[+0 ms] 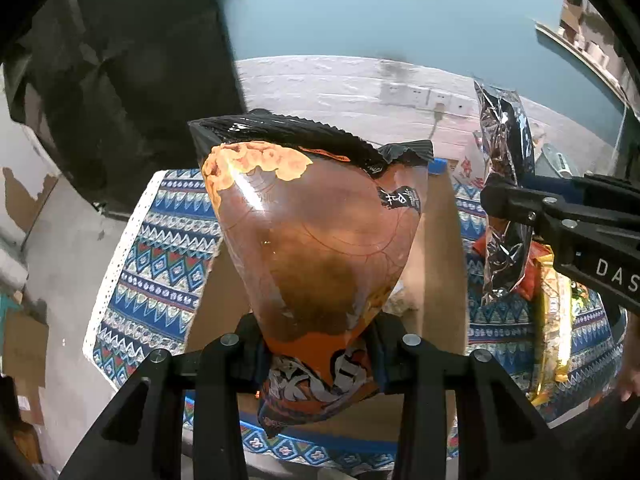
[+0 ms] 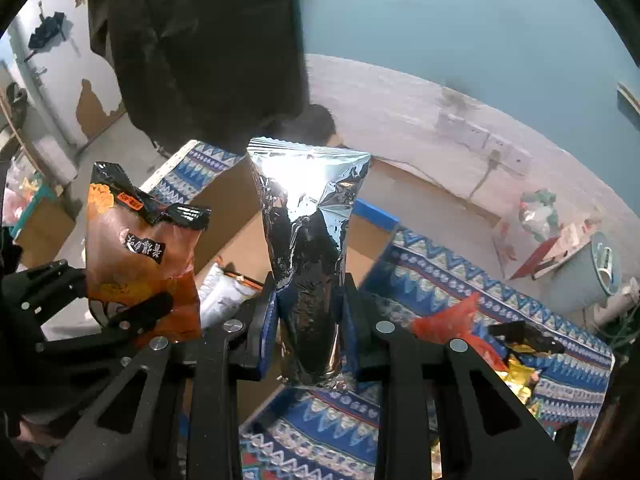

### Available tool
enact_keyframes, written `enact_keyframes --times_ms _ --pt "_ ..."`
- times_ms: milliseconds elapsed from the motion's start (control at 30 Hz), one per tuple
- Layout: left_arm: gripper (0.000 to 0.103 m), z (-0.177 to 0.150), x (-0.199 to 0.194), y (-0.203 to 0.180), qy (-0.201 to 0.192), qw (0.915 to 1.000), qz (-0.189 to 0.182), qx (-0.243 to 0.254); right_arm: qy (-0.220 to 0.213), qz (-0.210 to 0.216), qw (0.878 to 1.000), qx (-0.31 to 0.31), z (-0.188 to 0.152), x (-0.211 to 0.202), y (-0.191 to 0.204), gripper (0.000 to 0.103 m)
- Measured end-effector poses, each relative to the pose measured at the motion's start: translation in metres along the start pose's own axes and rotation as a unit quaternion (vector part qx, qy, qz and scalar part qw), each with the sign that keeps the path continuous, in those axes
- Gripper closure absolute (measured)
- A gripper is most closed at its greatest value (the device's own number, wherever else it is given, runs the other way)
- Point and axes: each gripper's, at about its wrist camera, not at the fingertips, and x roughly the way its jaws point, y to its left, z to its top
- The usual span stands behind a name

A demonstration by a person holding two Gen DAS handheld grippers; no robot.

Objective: Organize snacks
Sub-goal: 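Carry both bags into the cardboard box and open both grippers to release them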

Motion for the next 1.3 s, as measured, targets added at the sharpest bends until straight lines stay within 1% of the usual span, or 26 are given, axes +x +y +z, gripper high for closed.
enact_keyframes --times_ms 133,200,333,467,500,533,600,733,833,900,933,1000,1067,1167,1300 --pt "0.063 -0.002 0.006 0.011 0.006 0.9998 0.015 -0.009 0.009 0.012 1.0 0.004 0.004 0.01 0.007 0.077" --pt "0.063 -0.003 0.009 0.017 0.011 0.9997 0.016 -0.016 0.013 0.018 1.0 0.003 0.005 0.014 0.011 0.077" --pt "0.062 -0.005 0.018 0.028 0.027 0.9988 0.027 -0.029 0.023 0.025 0.999 -0.002 0.006 0.024 0.023 0.077" --pt "0.062 -0.006 0.02 0.031 0.031 0.9982 0.043 -0.028 0.035 0.031 0.999 -0.005 0.004 0.035 0.03 0.077" --pt "0.057 -0.006 0.019 0.031 0.029 0.9982 0.046 -0.026 0.037 0.032 0.999 -0.006 0.004 0.037 0.032 0.077" --pt "0.047 -0.006 0.017 0.031 0.026 0.9981 0.049 -0.025 0.04 0.033 0.999 -0.007 0.003 0.04 0.033 0.077" --pt "0.04 -0.005 0.014 0.031 0.015 0.9981 0.054 -0.024 0.047 0.034 0.998 -0.01 0.002 0.045 0.035 0.077" --pt "0.04 -0.003 0.01 0.031 0.008 0.9978 0.063 -0.018 0.06 0.039 0.997 -0.011 -0.001 0.052 0.036 0.077" --pt "0.04 -0.003 0.011 0.032 0.01 0.9979 0.061 -0.019 0.068 0.042 0.997 -0.005 -0.003 0.056 0.033 0.076" --pt "0.04 -0.003 0.011 0.031 0.01 0.998 0.06 -0.018 0.07 0.043 0.997 0.001 -0.004 0.055 0.032 0.064" --pt "0.04 -0.002 0.01 0.031 0.01 0.998 0.06 -0.018 0.069 0.041 0.997 0.003 -0.004 0.054 0.031 0.061" --pt "0.04 -0.002 0.009 0.031 0.01 0.998 0.059 -0.018 0.064 0.037 0.997 0.011 -0.004 0.051 0.028 0.044" --pt "0.04 -0.001 0.008 0.029 0.008 0.9983 0.055 -0.018 0.057 0.03 0.998 0.019 -0.003 0.045 0.023 0.034" --pt "0.04 0.001 0.006 0.023 0.005 0.9986 0.05 -0.015 0.049 0.02 0.998 0.03 -0.003 0.038 0.016 0.027" --pt "0.04 0.002 0.005 0.015 0.007 0.999 0.042 -0.009 0.045 0.01 0.998 0.037 -0.006 0.03 0.006 0.027"
